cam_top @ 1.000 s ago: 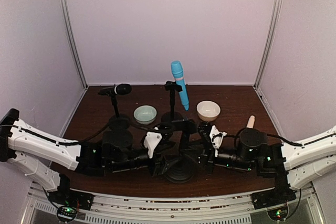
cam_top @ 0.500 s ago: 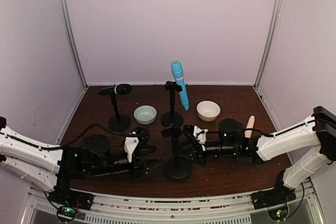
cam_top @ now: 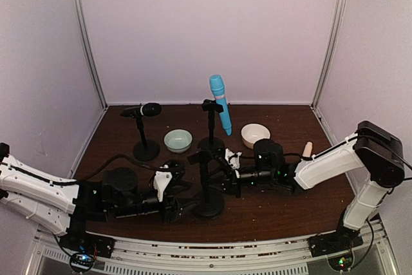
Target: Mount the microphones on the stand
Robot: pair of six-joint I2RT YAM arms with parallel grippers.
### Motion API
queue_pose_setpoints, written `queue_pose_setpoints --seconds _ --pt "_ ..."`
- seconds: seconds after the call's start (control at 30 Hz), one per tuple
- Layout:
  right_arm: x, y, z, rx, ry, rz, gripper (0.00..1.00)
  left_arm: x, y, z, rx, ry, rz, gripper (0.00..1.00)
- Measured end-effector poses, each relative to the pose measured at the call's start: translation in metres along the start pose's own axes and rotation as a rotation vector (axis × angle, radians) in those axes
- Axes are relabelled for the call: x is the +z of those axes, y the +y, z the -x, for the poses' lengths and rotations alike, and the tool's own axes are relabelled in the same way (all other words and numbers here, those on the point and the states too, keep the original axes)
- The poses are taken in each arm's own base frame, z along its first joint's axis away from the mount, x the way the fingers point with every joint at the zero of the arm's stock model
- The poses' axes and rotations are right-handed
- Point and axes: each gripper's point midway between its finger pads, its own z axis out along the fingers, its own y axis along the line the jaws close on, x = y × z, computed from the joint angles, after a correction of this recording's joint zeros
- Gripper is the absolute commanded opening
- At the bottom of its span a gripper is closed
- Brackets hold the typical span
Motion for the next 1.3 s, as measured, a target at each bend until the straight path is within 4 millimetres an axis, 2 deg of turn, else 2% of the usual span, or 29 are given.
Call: queue_pose_setpoints --seconds 0.07,0.13,0.2,0.43,0.53,0.63,0.7,0.77,0.83,0.93,1.03,1.1,1.17,1.3 --pt "0.0 -0.001 -0.001 0.014 0.0 0.002 0.37 0.0 0.0 0.0 0.0 0.0 0.0 0.53" --pt "0.0 0.0 0.003 0.024 -0.014 0.001 0.55 0.0 0.0 0.0 0.0 0.0 -0.001 0.53" --pt "-0.004 0.001 0.006 0.041 -0.028 -0.005 0.6 -0.001 0.0 -0.001 0.002 0.004 -0.001 0.53" --pt "-0.048 0.014 0.01 0.122 -0.07 -0.07 0.59 -0.012 0.0 0.002 0.029 0.037 -0.007 0.54" --pt "-0.065 0.009 0.016 0.199 -0.057 -0.149 0.58 -0.017 0.002 0.014 0.055 0.05 0.009 0.58" --pt "-0.086 -0.005 0.018 0.293 -0.042 -0.292 0.59 -0.022 0.007 0.036 0.087 0.045 0.049 0.66" --pt "-0.107 -0.019 0.016 0.363 -0.033 -0.427 0.63 -0.025 0.013 0.052 0.108 0.035 0.089 0.69" --pt "-0.137 -0.036 0.012 0.428 -0.035 -0.612 0.69 -0.03 0.02 0.067 0.13 0.023 0.134 0.7" --pt "-0.171 -0.05 0.009 0.479 -0.055 -0.787 0.73 -0.034 0.028 0.078 0.144 0.015 0.177 0.7" --pt "-0.232 -0.066 0.004 0.548 -0.117 -1.043 0.79 -0.039 0.039 0.083 0.151 0.01 0.228 0.7" --pt "-0.274 -0.076 -0.01 0.6 -0.134 -1.218 0.83 -0.046 0.043 0.085 0.135 -0.01 0.248 0.69" --pt "-0.289 -0.082 -0.028 0.637 -0.084 -1.298 0.83 -0.052 0.045 0.08 0.112 -0.03 0.248 0.7" --pt "-0.298 -0.087 -0.051 0.682 -0.012 -1.361 0.83 -0.057 0.047 0.073 0.091 -0.041 0.246 0.7" --pt "-0.303 -0.091 -0.097 0.778 0.138 -1.418 0.83 -0.066 0.05 0.06 0.057 -0.051 0.241 0.7"
